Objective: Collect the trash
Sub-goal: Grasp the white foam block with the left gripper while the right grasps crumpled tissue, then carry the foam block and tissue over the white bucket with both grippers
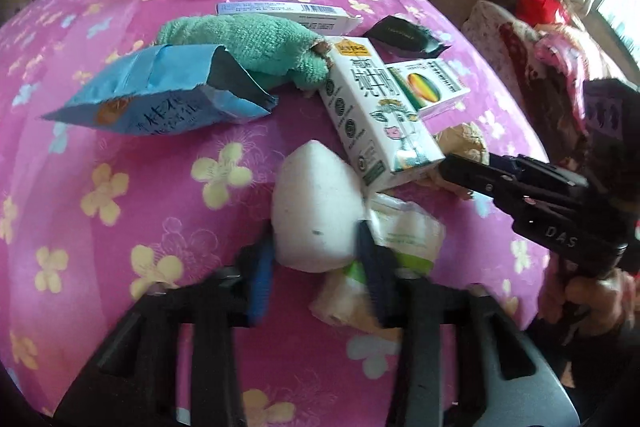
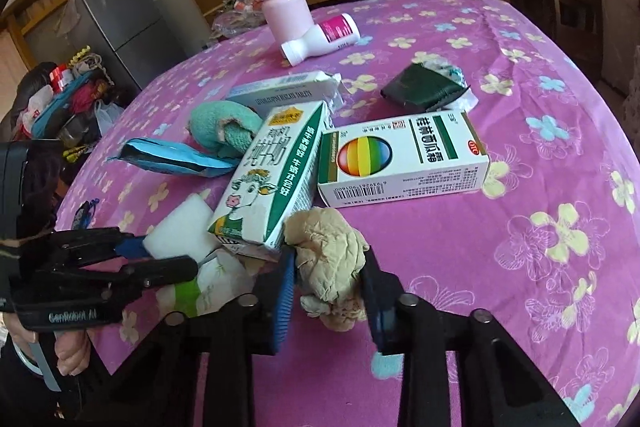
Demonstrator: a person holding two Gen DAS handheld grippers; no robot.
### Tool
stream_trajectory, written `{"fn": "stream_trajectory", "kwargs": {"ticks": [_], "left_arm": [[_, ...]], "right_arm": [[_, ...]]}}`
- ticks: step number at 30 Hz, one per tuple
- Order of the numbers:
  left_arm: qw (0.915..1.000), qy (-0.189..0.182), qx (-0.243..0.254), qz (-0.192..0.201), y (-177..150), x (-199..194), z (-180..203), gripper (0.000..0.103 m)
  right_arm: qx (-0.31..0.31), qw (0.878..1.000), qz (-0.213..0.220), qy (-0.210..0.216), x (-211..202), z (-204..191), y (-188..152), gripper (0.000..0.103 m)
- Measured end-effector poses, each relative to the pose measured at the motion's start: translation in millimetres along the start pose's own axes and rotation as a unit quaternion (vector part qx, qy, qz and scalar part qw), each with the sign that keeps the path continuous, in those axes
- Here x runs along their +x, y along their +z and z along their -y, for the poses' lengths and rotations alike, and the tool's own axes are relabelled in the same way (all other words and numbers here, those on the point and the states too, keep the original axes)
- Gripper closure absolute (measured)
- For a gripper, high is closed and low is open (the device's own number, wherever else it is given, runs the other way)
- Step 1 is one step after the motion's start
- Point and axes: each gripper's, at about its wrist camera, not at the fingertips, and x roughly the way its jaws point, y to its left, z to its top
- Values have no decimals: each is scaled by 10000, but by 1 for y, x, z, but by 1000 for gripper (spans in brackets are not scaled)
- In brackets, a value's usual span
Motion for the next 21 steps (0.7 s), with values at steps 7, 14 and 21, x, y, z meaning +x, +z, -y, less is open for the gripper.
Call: {"fn": "stream_trajectory", "kwargs": {"ticks": [7, 14, 21], "left_arm": [[9990, 239, 35, 388, -6, -31, 6, 73], [9973, 268, 177, 659, -6, -53, 27, 73], [9952, 348, 366, 834, -2, -57, 60, 73]], "right_arm": [[-102, 9997, 242, 25, -28, -4, -2, 76], [-8, 9989, 461, 63, -53, -3, -4, 76], [41, 9982, 589, -47, -75, 4, -10, 75]]}}
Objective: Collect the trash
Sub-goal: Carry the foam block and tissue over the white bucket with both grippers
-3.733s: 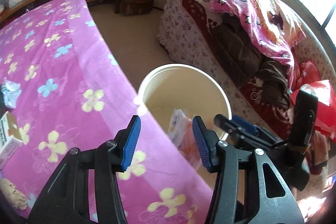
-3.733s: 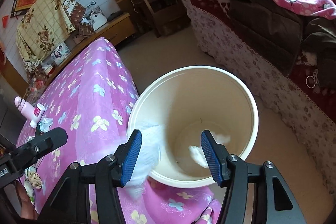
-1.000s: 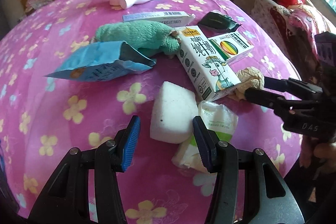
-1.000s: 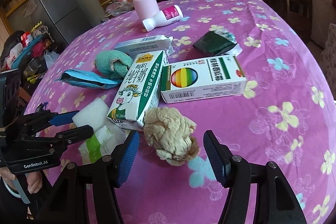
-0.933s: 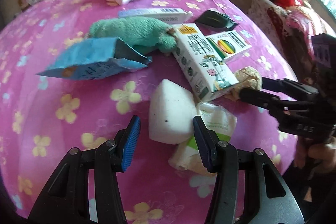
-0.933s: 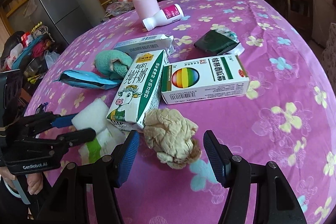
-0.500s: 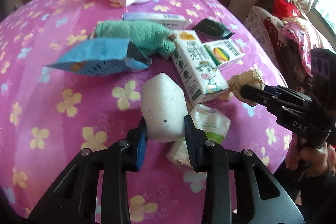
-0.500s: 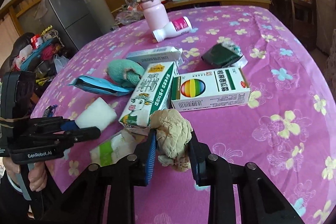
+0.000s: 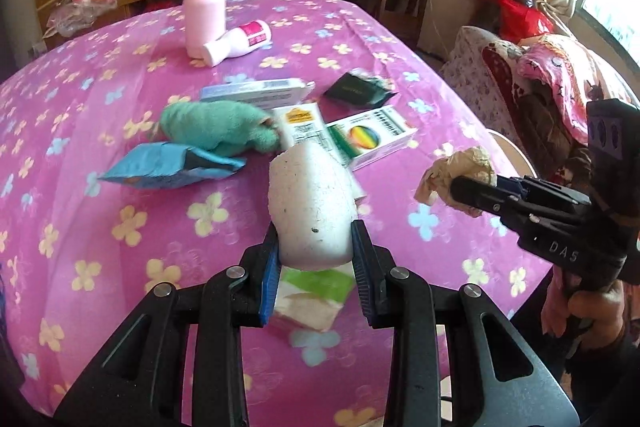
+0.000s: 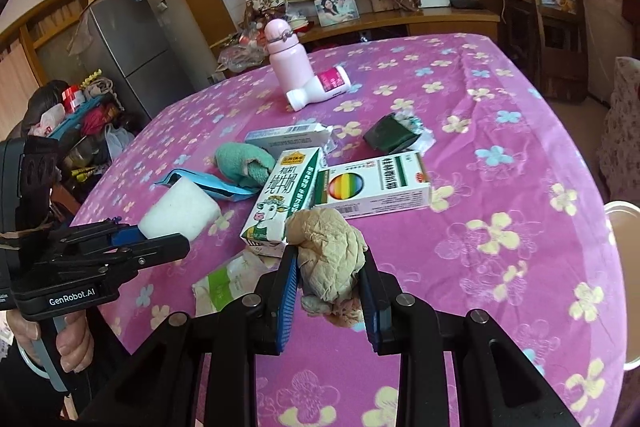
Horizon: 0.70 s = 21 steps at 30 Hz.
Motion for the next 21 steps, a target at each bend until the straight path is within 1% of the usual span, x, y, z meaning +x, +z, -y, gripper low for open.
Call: {"fn": "stream_trajectory", "kwargs": {"ticks": [9, 14, 21], "left_arm": [[9999, 8, 145, -44, 8, 14, 39, 73], [9994, 73, 341, -21, 13, 20, 61, 73], [9988, 27, 490, -12, 23, 29, 88, 73]], "right_arm": [[140, 9996, 170, -172, -27, 20, -3, 75], [285, 9989, 235, -284, -40, 35, -4, 75], [406, 9974, 315, -505, -59, 56, -7, 75]]}}
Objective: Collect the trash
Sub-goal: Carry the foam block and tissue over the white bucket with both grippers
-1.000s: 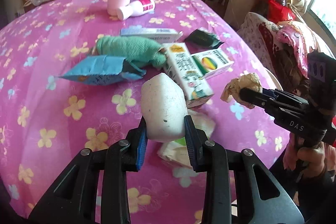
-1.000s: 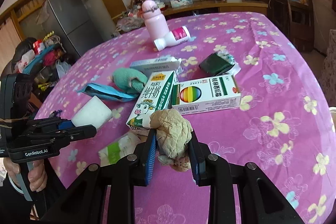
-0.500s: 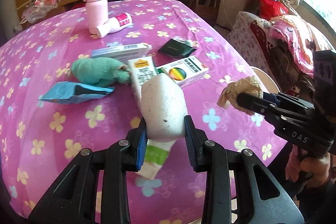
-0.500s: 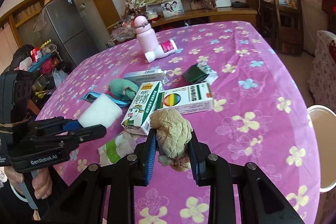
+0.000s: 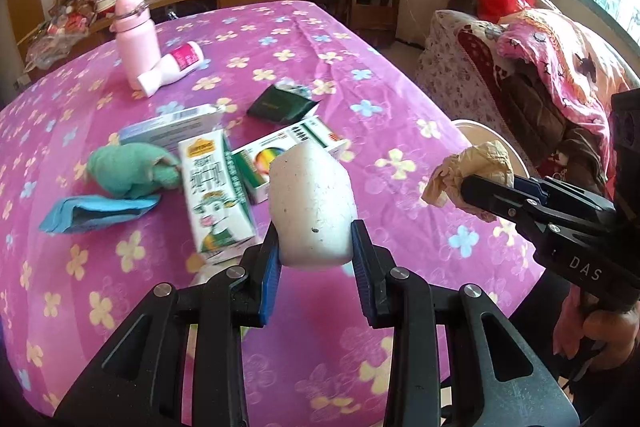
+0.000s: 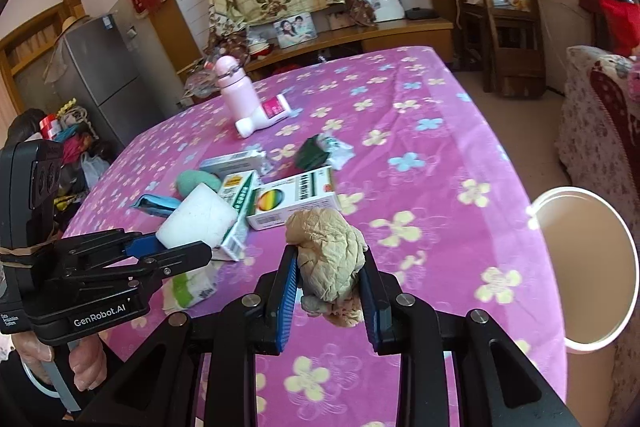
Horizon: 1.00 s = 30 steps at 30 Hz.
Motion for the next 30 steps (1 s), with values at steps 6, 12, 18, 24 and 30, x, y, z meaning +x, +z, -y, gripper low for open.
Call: {"fn": "stream_trajectory", "kwargs": {"ticks": [6, 12, 18, 24, 30], "left_arm": [[9998, -37, 183, 29, 11, 8, 24, 73], [9990, -105, 433, 63, 20, 17, 54, 73], [9974, -236, 682, 58, 30, 28, 88, 73], [9956, -387, 854, 9, 38, 40, 118, 73], [9939, -618, 908, -108, 46, 56, 141, 73]], "right_arm": [[94, 9997, 76, -222, -14, 21, -1, 75], [307, 9985, 162, -425, -28, 48, -2, 75], [541, 9959, 239, -690, -45, 79, -7, 75], [836, 9919, 293, -914, -60, 112, -13, 75], [1107, 9860, 314, -1204, -73, 144, -19, 75]]}}
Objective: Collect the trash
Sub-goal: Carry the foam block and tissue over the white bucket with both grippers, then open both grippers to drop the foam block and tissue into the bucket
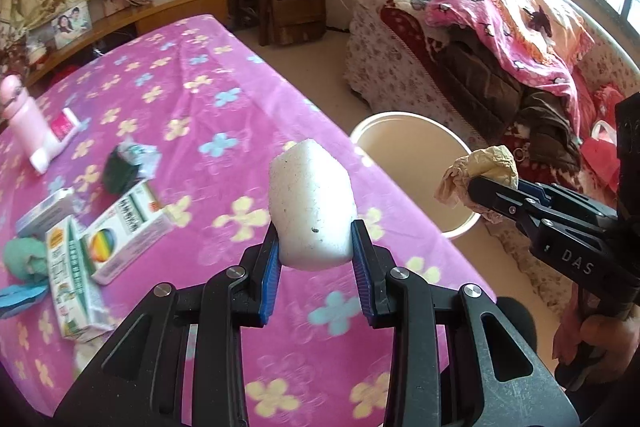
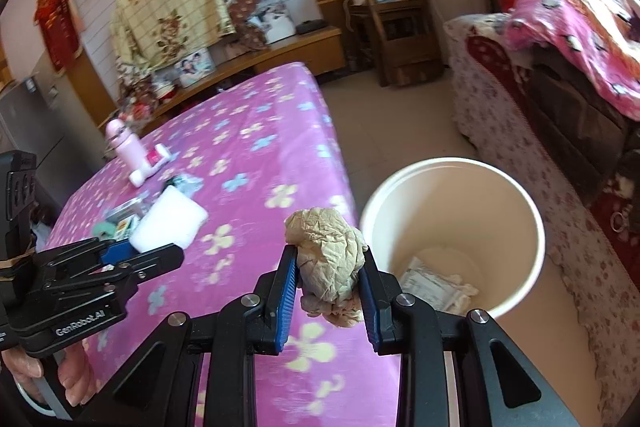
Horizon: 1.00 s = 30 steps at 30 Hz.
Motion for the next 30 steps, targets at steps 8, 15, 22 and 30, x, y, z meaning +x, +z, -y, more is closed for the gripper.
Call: {"fn": "stream_trajectory", "kwargs": {"ticks": [8, 15, 22, 30], "left_arm": [[9991, -382, -18, -171, 16, 28, 22, 73], [9979, -561, -15, -308, 27, 54, 39, 73], [9971, -625, -59, -425, 36, 78, 49, 72], [9950, -870, -174, -450, 46, 98, 59, 68]], "right_arm": [[318, 9991, -117, -273, 8, 40, 1, 75], [490, 9972, -281, -485, 24, 65, -2, 75], [644, 9952, -365, -637, 37, 86, -1, 75], [740, 9929, -306, -879, 46, 104, 3, 66]]}}
